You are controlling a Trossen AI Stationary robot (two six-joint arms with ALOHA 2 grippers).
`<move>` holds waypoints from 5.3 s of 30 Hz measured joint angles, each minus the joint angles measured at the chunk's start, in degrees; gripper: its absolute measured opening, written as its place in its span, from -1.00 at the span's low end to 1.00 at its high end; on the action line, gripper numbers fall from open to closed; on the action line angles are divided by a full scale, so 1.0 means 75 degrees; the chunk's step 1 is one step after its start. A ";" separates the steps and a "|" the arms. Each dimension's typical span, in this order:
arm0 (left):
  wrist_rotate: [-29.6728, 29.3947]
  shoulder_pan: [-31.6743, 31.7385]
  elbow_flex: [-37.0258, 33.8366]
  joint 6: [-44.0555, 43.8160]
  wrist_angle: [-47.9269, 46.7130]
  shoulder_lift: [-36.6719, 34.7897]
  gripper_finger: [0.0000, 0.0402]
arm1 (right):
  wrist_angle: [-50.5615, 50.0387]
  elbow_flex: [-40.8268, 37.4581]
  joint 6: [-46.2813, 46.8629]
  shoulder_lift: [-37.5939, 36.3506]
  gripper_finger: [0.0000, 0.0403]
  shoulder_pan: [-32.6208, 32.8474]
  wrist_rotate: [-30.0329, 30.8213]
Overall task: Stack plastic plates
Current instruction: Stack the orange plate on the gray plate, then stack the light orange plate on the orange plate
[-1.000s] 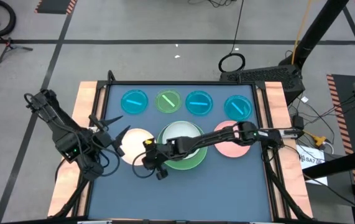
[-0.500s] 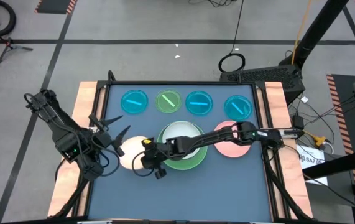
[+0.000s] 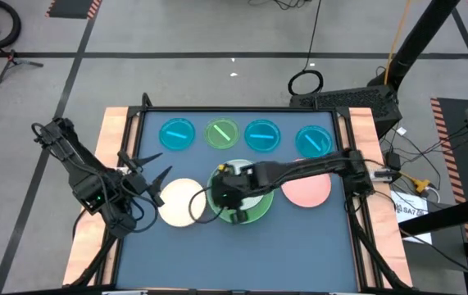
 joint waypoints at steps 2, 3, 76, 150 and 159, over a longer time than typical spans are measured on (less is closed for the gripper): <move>0.0100 0.0000 0.0000 -0.0014 0.0006 0.0000 0.11 | -0.0140 -0.0509 0.0296 -0.0528 -0.66 0.0000 0.0001; 0.0105 0.0000 0.0000 -0.0015 0.0005 0.0000 0.11 | -0.0119 -0.0907 0.0451 -0.0844 -0.67 0.0000 0.0006; 0.0181 0.0513 0.0000 -0.0044 0.0038 0.0003 0.11 | 0.3306 -0.6332 0.2017 -0.3812 -0.69 0.1175 0.2063; 1.0921 0.7476 -0.2791 0.3259 0.2648 0.2833 0.11 | 0.6786 -0.9890 -0.1144 -0.9008 -0.51 -0.0166 0.0783; 1.0967 0.7203 -0.3028 0.3089 0.2923 0.2806 -0.46 | 0.6786 -0.9890 -0.1146 -0.9008 -0.51 -0.0166 0.0789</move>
